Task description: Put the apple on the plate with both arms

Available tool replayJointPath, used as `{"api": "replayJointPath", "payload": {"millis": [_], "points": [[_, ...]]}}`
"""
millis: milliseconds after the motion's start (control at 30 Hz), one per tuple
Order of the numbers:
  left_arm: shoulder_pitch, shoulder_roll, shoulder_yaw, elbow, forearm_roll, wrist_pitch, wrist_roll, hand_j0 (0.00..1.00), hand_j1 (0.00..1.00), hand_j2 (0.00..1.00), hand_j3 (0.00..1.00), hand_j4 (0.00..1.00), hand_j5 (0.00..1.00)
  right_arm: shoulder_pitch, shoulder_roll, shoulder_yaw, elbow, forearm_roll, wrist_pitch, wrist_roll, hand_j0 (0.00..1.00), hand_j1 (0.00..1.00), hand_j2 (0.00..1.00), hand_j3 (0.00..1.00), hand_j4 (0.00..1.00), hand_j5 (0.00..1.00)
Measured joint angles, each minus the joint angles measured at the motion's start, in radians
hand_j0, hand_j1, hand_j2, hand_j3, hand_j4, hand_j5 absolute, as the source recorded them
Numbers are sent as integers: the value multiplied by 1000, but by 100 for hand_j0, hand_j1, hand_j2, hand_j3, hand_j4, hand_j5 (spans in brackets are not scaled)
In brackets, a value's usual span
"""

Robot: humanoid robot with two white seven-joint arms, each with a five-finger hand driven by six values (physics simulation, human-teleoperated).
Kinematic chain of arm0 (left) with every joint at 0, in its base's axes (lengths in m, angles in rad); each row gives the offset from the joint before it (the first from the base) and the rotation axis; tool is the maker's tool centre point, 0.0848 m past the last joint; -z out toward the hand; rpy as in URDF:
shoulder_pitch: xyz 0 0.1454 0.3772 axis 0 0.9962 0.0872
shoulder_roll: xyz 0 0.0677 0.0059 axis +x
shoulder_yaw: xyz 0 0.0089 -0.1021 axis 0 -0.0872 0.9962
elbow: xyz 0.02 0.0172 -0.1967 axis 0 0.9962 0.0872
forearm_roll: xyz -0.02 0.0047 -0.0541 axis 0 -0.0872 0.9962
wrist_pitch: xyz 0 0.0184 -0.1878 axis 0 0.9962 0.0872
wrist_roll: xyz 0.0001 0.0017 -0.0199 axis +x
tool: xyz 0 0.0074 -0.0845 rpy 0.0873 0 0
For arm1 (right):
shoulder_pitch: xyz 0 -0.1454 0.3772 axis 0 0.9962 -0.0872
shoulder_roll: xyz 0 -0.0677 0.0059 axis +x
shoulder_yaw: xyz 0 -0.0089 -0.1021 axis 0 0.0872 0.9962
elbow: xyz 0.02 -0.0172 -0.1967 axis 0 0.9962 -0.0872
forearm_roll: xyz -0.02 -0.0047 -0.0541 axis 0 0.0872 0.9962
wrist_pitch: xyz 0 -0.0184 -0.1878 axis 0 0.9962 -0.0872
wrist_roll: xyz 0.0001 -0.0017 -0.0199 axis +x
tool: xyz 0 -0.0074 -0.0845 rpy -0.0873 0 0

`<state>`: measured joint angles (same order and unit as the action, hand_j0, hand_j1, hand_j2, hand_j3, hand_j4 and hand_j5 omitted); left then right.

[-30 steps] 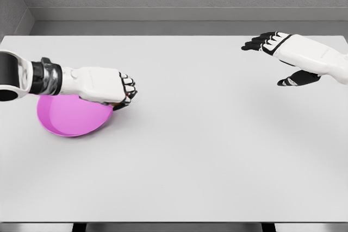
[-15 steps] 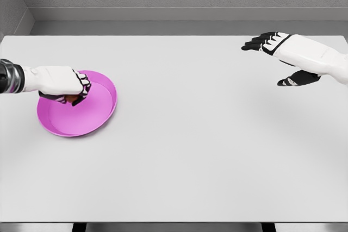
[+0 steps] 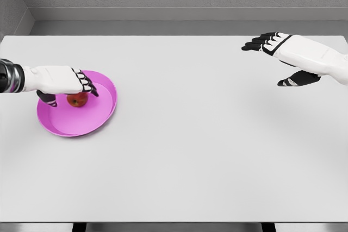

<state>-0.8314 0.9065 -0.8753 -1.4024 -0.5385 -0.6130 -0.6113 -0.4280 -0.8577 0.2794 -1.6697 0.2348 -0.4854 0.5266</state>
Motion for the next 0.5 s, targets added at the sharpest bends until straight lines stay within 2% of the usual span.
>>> {"api": "replayJointPath", "payload": {"millis": [67,167,300,500], "points": [[8,0,13,0,34,0,0,100,100,100,100,100,100,0,0,0,0,0,0,0,100,100,100,100,100,100],[63,-2,54,2,135,-1,0,100,100,100,100,100,100,6,0,0,0,0,0,0,100,100,100,100,100,100],[77,-4,113,14,263,0,0,100,100,100,100,100,100,6,0,0,0,0,0,0,100,100,100,100,100,100],[123,3,192,89,332,-1,0,100,100,100,100,100,100,8,0,0,0,1,0,0,100,100,100,100,100,100]]}}
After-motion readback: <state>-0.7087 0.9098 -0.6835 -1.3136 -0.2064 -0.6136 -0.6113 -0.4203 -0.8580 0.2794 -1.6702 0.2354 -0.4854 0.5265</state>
